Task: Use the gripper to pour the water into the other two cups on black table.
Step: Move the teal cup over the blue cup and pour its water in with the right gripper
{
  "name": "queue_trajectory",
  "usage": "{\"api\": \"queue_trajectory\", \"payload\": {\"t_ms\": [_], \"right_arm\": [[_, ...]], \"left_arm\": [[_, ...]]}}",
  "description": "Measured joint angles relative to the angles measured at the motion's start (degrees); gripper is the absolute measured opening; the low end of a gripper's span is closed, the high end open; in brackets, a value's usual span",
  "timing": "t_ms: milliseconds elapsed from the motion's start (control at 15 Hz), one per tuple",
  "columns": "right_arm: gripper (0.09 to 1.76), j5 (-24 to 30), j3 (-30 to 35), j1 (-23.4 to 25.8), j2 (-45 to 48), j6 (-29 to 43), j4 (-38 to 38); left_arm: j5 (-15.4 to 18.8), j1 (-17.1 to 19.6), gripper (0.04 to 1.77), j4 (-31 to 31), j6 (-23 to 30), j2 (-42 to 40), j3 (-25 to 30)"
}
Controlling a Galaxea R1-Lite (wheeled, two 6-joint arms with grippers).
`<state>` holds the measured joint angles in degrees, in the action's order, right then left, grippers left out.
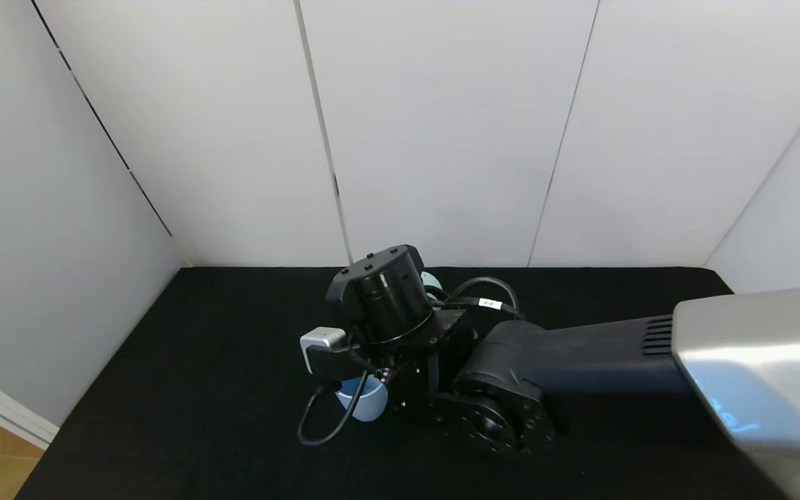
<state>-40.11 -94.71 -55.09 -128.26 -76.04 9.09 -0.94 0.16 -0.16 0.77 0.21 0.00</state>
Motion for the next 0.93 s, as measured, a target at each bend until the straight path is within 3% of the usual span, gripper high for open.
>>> {"api": "queue_trajectory", "payload": {"t_ms": [933], "right_arm": [[1.18, -2.5, -4.6, 1.4, -3.7, -12.6, 0.5]], "left_arm": [[0.0, 0.0, 1.72, 0.0, 0.0, 0.0, 0.0]]}}
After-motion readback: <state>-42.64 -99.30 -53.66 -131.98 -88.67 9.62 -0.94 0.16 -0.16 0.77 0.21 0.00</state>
